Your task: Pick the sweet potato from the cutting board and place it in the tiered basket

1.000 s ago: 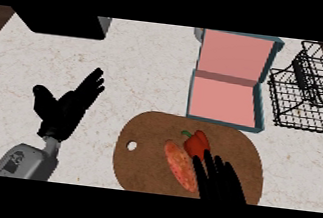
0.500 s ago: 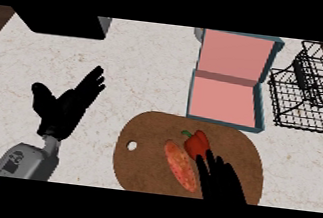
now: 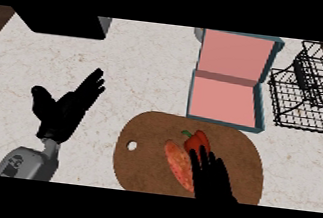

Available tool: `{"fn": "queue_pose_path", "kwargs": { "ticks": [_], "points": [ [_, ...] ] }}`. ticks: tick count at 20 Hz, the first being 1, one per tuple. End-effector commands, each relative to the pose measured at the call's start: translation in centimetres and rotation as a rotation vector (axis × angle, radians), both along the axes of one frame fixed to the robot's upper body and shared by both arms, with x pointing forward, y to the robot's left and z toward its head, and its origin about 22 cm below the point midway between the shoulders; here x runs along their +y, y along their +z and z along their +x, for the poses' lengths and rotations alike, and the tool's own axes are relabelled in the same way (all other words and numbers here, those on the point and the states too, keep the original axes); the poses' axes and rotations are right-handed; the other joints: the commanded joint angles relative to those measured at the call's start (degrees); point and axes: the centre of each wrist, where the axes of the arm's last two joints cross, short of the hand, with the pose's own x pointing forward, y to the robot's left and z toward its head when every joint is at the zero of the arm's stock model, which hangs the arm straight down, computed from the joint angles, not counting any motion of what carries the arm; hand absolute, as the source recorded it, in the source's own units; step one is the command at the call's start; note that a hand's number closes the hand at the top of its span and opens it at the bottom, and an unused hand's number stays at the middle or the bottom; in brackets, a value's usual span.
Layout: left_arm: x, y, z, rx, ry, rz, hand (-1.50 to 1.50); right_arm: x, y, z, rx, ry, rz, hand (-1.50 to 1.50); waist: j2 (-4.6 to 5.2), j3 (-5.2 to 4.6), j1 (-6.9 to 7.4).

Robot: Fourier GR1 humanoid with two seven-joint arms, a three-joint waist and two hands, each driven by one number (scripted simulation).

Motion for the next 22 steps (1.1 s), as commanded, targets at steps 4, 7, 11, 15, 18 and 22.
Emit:
{"fn": "queue_pose_path", "kwargs": {
  "ticks": [4, 7, 11, 15, 18, 22],
  "points": [
    [0.5, -0.9, -1.7, 0.007, -0.015, -0.005, 0.0, -0.9, -3.4, 1.5, 0.002, -0.02, 0.017, -1.5, -0.02, 0.0, 0.14],
    [1.9, -0.4, -0.5, 0.006, 0.008, 0.0, 0.0, -0.4, -3.1, 1.7, -0.019, -0.005, 0.032, -1.5, -0.01, -0.01, 0.01],
    [-0.2, -0.6, 0.2, -0.011, -0.006, 0.014, 0.0, 0.6, -2.5, 2.7, -0.006, -0.025, 0.04, -1.5, 0.0, -0.01, -0.06],
    [0.0, -0.1, 1.3, 0.011, -0.004, -0.006, 0.0, 0.5, -5.9, 2.9, 0.011, -0.017, 0.05, -1.5, 0.03, -0.01, -0.12],
    [0.0, -0.1, 2.2, -0.011, -0.001, 0.0, 0.0, 0.9, -6.3, 5.0, -0.007, -0.029, 0.071, -1.5, 0.05, -0.01, -0.09],
    [1.3, -1.6, -1.3, -0.013, -0.002, 0.006, 0.0, -0.5, -7.4, 6.0, 0.009, -0.028, 0.048, -1.5, 0.0, -0.01, 0.16]
  ]
}}
